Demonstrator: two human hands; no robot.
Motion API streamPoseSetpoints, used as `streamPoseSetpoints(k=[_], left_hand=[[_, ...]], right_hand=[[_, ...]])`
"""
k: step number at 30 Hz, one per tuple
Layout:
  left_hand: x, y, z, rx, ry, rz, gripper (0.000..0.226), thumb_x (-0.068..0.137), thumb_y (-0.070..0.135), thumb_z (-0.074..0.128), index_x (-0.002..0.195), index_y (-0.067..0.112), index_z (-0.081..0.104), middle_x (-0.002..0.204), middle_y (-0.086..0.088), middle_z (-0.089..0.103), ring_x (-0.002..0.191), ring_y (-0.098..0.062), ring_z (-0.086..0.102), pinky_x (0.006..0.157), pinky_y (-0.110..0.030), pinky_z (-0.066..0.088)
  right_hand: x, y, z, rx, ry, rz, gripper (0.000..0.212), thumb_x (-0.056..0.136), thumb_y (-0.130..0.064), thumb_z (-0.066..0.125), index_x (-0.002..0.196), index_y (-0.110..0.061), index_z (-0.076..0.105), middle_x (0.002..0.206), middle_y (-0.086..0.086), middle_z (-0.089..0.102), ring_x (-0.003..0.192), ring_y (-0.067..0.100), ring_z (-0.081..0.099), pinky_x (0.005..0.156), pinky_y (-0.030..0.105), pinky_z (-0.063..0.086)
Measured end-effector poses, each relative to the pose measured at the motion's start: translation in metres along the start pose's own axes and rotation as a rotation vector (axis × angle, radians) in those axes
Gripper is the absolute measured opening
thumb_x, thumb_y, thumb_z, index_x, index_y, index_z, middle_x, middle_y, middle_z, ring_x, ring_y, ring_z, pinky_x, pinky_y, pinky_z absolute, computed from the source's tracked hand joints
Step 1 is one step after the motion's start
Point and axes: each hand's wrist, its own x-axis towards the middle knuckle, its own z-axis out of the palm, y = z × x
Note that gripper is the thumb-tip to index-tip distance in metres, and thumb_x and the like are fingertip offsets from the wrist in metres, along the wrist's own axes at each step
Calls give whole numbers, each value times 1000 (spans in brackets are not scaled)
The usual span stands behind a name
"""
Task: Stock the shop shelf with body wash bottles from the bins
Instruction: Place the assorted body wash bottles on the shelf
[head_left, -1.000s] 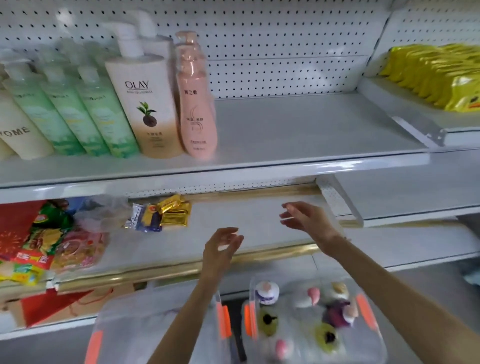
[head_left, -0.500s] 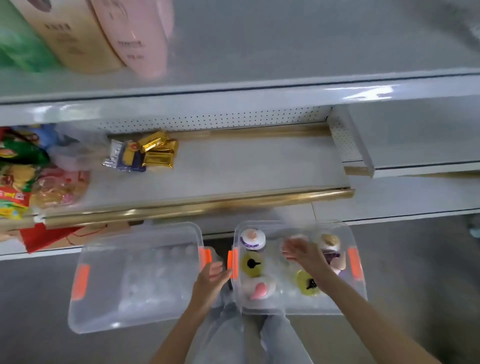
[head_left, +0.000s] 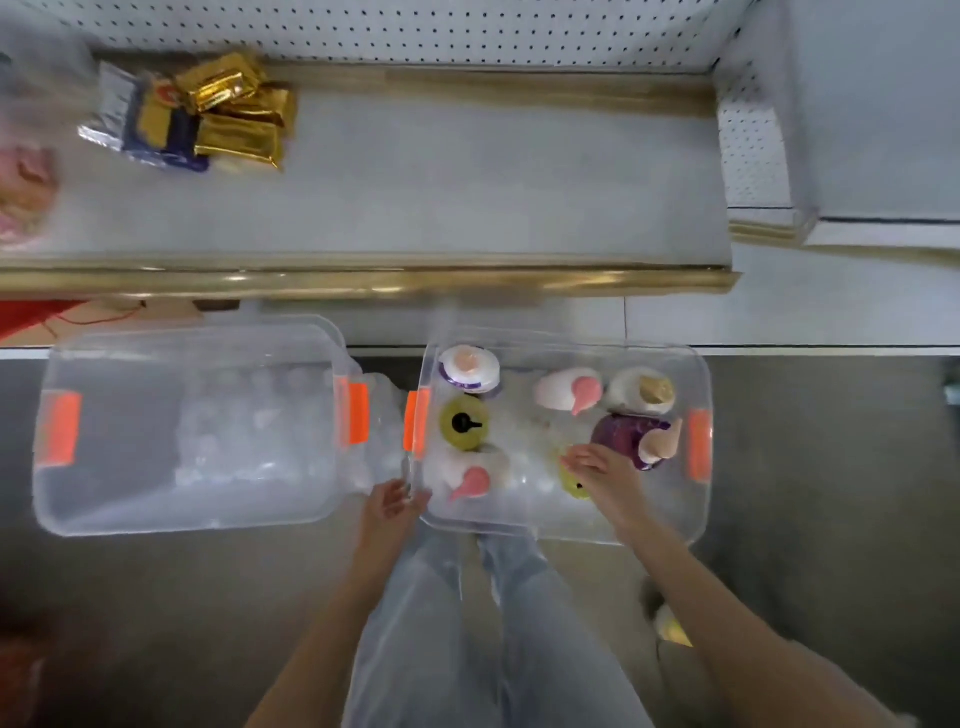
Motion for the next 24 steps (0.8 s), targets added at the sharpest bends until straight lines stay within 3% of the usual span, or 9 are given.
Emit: streamPoseSetpoints(k=[1, 3, 8, 10, 13, 18, 21, 24], left_hand=[[1, -3, 4, -10, 5, -8, 40, 88, 24, 67, 120, 5, 54, 114, -8, 60, 99, -19, 60, 71, -18, 46], [2, -5, 13, -42, 10, -26, 40, 88, 20, 67, 121, 5, 52, 116, -11, 60, 104, -24, 60, 76, -24, 48], [3, -4, 27, -89, 18, 1, 29, 90, 16, 64, 115, 11, 50, 113, -9, 61, 91, -16, 61, 73, -22, 48], [3, -5, 29, -99, 6, -4, 31, 91, 20, 63, 118, 11, 50, 113, -6, 62, 92, -14, 61, 74, -21, 48], [0, -3, 30, -132, -1, 7, 24, 93, 19, 61, 115, 15, 52, 100, 3, 62, 83, -3, 59, 64, -14, 46], [-8, -4, 29, -167, -25, 14, 13, 94, 22, 59, 105, 25, 52, 93, 15, 60, 81, 3, 57, 62, -13, 44], [-8, -9, 28, -163, -25, 8, 19, 92, 27, 60, 109, 25, 51, 94, 17, 58, 84, 3, 55, 65, -18, 43], [-8, -15, 27, -160, -22, -12, 31, 91, 31, 62, 117, 22, 48, 99, 15, 57, 88, 1, 55, 67, -20, 44]], right_hand=[[0, 10, -4, -22, 3, -21, 18, 75, -20, 77, 90, -19, 67, 77, -14, 70, 79, 13, 63, 83, 38, 49], [0, 24, -13, -3, 16, -35, 28, 65, -30, 84, 84, -26, 64, 70, -19, 69, 75, 9, 63, 82, 34, 50], [6, 47, -30, -93, 67, -34, 21, 83, -17, 72, 99, -22, 60, 100, -1, 63, 90, 16, 57, 77, 21, 39], [12, 54, -34, -147, 68, -41, 23, 83, -19, 72, 103, -19, 62, 99, -1, 63, 88, 16, 57, 79, 21, 38], [21, 59, -31, -150, 41, -30, 32, 82, -21, 73, 112, -15, 64, 99, 0, 66, 89, 16, 61, 82, 23, 41], [27, 59, -16, -215, -7, -43, 21, 79, -18, 74, 99, -16, 68, 92, -3, 64, 78, 16, 61, 67, 17, 41], [32, 67, -10, -257, 33, -48, 27, 75, -17, 77, 100, -9, 70, 98, 8, 66, 83, 20, 63, 66, 12, 40], [33, 72, -5, -253, 90, -17, 33, 76, -17, 77, 107, -7, 68, 111, 14, 58, 86, 19, 57, 74, 15, 40]])
